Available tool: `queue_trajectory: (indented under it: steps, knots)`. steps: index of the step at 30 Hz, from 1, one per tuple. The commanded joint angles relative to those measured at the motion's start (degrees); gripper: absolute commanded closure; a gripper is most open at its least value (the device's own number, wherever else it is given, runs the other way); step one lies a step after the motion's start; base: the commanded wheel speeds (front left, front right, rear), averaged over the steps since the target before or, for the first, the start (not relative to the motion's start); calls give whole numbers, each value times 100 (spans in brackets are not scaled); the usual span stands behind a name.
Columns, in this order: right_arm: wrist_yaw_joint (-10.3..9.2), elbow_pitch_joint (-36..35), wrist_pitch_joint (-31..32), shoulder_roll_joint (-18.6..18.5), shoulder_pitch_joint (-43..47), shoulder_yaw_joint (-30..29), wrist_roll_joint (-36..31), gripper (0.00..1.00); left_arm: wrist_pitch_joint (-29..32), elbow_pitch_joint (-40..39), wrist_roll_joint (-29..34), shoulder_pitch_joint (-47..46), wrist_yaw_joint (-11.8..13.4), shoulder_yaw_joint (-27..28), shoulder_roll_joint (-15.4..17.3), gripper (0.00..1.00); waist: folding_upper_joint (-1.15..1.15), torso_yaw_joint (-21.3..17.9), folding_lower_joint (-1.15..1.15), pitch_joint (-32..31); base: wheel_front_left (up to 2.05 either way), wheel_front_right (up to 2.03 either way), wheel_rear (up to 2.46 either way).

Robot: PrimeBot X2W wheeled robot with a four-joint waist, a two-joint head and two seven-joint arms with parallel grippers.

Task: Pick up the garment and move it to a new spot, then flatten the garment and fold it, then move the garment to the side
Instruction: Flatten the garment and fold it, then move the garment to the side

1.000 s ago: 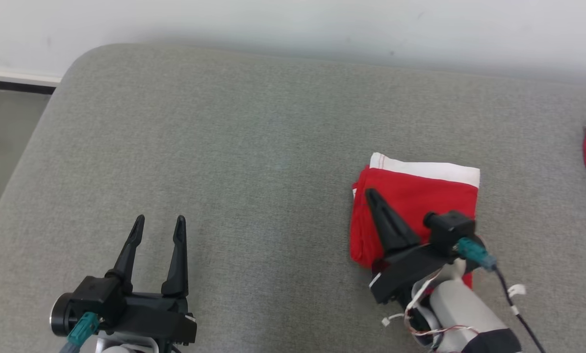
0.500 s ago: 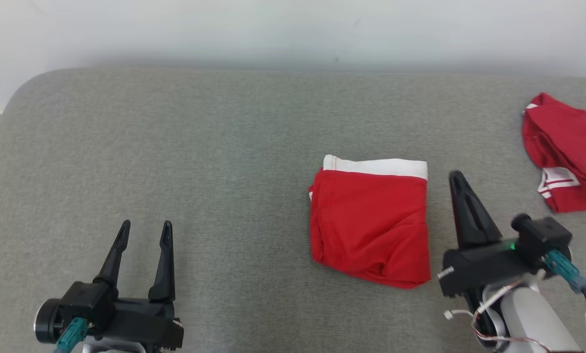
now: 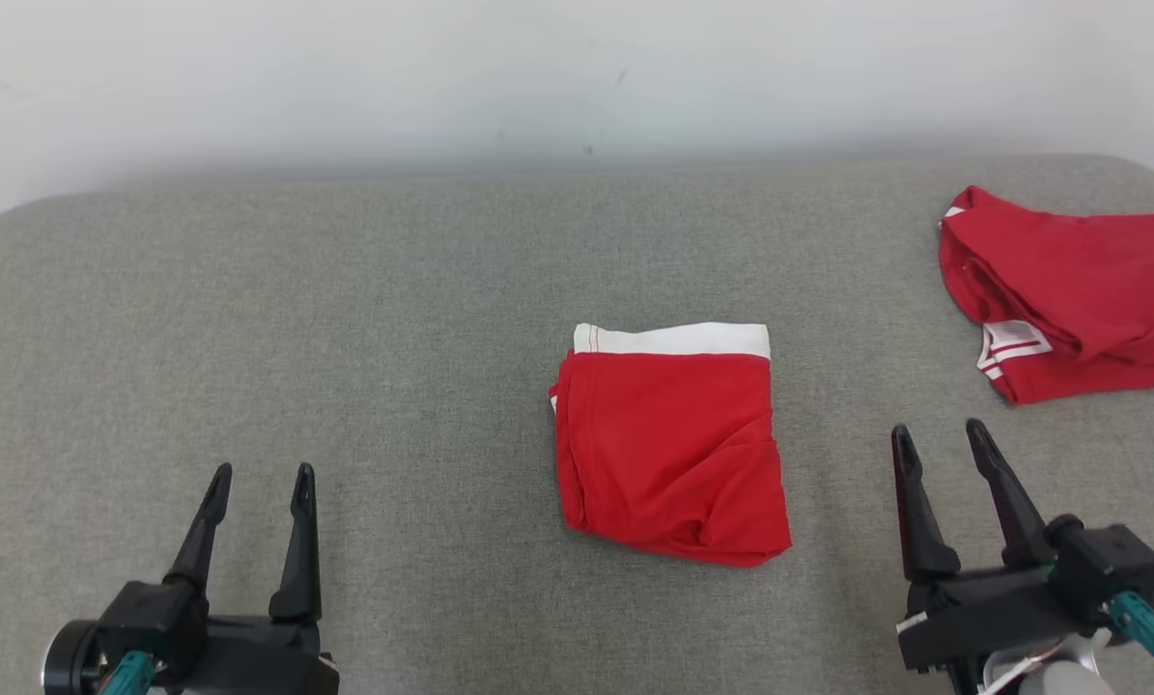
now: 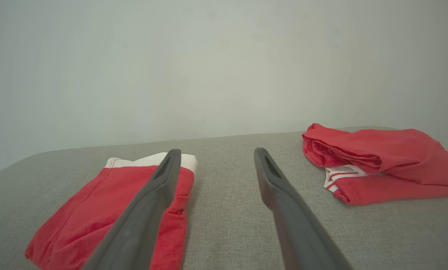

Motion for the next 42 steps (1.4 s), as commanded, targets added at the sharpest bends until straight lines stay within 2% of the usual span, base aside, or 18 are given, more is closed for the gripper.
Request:
queue_trajectory:
  steps: [1,18,42]
  knots:
    - [-17,-22,0,27,93,-43,-20,0,-16,6,62,107,7,16,7,0,0,-26,0,-56,0,0,0]
    - [-17,-88,-1,184,832,-387,-258,0,-16,-148,200,685,37,383,-91,0,0,52,0,-408,0,0,0]
    - [-17,-194,162,190,884,-244,-334,0,-16,-218,277,801,21,438,-63,0,0,90,0,-417,0,0,0]
